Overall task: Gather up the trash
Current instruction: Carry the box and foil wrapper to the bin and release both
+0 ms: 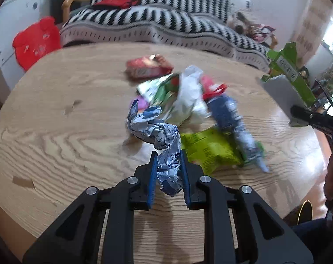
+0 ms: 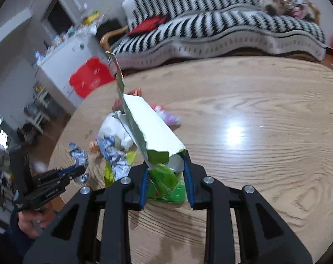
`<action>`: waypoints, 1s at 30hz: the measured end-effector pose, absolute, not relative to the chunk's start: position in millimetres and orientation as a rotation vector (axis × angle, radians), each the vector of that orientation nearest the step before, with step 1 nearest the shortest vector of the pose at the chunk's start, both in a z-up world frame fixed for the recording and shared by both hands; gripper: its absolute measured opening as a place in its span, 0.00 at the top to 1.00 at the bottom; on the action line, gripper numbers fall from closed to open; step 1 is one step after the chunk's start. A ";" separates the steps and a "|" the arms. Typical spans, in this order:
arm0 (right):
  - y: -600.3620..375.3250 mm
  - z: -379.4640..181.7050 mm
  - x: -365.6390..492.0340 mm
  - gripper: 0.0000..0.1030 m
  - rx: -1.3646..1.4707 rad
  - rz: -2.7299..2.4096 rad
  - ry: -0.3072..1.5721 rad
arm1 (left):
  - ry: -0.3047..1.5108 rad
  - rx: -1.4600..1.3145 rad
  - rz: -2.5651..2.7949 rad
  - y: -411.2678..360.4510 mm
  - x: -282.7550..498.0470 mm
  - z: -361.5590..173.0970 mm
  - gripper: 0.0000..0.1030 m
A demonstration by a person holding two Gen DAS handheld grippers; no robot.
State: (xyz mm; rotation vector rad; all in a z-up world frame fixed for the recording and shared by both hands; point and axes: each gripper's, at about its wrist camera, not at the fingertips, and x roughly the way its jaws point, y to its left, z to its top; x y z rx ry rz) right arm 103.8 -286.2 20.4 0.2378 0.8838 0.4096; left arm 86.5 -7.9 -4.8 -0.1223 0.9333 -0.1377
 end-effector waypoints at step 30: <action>-724.6 -71.3 -387.3 0.73 0.780 -0.765 0.755 | 1.029 0.360 -1.246 -646.1 -166.7 -62.2 0.81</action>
